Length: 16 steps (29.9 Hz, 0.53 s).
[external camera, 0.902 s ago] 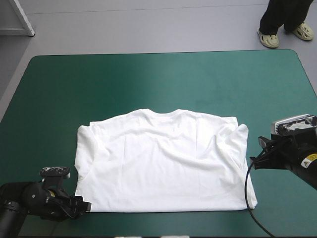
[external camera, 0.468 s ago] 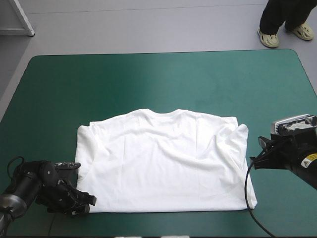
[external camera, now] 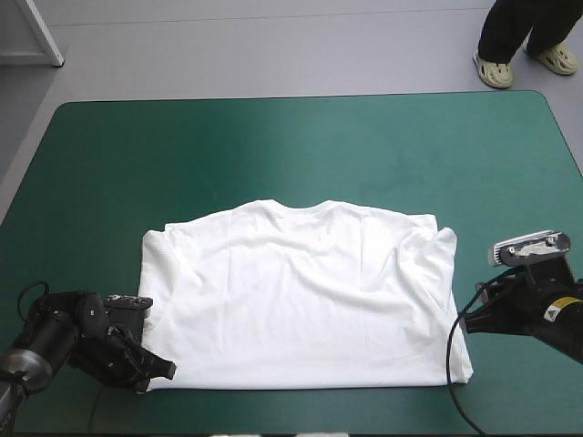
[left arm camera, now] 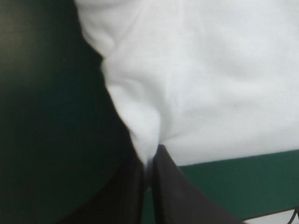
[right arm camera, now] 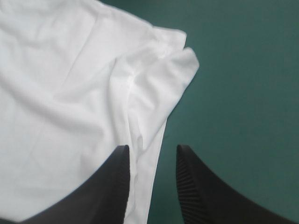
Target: Fold the cloth
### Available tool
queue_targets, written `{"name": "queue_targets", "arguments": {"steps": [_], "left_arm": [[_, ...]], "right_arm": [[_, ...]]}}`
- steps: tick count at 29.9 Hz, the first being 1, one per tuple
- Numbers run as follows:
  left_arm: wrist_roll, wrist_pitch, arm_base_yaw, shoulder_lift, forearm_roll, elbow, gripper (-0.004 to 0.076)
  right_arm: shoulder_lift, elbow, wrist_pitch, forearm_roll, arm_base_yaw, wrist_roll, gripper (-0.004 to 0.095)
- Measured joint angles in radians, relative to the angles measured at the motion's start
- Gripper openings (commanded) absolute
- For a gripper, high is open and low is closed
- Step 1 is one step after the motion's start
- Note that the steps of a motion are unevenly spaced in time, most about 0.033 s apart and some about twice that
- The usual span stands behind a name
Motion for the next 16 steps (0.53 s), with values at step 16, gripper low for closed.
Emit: {"name": "queue_targets", "arguments": {"steps": [16], "left_arm": [[0.007,-0.008,0.0,0.0,-0.001,0.001,0.0019]], "right_arm": [[0.054,0.307,0.045,0.057,0.0,-0.033,0.0445]]}}
